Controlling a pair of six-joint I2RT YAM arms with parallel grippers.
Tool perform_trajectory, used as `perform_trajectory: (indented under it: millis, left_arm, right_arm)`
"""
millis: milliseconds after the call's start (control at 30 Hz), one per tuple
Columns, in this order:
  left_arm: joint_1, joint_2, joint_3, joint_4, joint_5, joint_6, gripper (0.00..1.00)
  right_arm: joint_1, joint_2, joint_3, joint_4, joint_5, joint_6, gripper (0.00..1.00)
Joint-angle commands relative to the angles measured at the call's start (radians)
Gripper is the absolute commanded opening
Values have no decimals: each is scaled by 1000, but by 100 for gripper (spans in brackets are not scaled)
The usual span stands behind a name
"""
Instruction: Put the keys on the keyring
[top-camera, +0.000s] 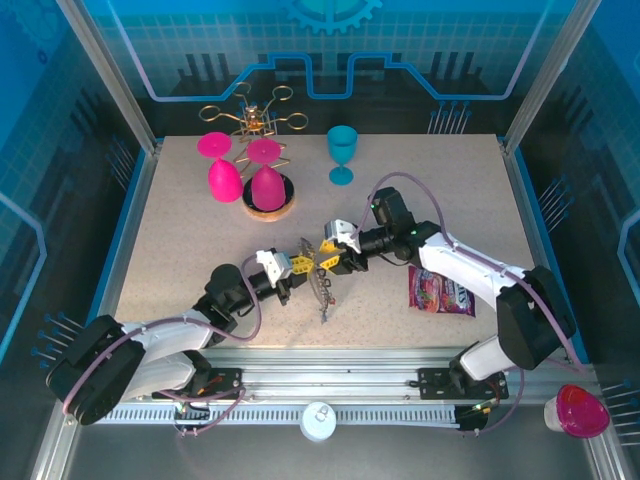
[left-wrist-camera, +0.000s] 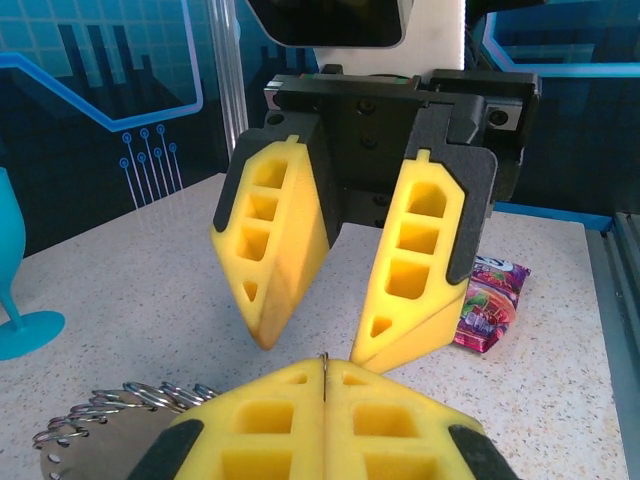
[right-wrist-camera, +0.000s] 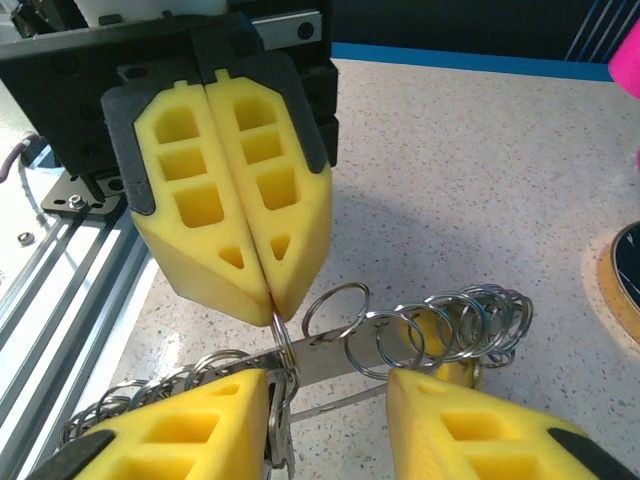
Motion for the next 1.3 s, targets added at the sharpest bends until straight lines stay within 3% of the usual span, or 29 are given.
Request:
perform_trajectory:
  millis: [0,433,600,700,733,767,800,1000,1267]
  left_arm:
    - [2,-1,24,76,26,-16,0]
    - [2,-4,24,79,27,-14,0]
    - [0,2,23,84,21,-17,0]
    - [2,-5,25,44,-15,-12,0]
    - [5,-16,27,14,-22,-5,0]
    - [4,-37,32,-37,-32,6,11]
    - [4,-65,41,-99,-40,17,16]
    - [5,-215,107,-464,-69,115,34]
    - [3,-287,231,-841,-55,231,37]
  right_arm:
    - [19,22,41,-43,-23,-39,35]
    - [27,59,73,-80,-32,-60,18]
    - [27,48,83,-85,-50,-63,0]
    - [27,35,95,-115,-48,-70,0]
    - [27,31,103,-134,-42,-70,0]
    - [29,30,116,-162,-33,-74,0]
    - [30,30,130,-194,-18,-77,0]
    - [63,48,223,-362,107,-96,0]
    - [111,43,289,-449,241,-96,0]
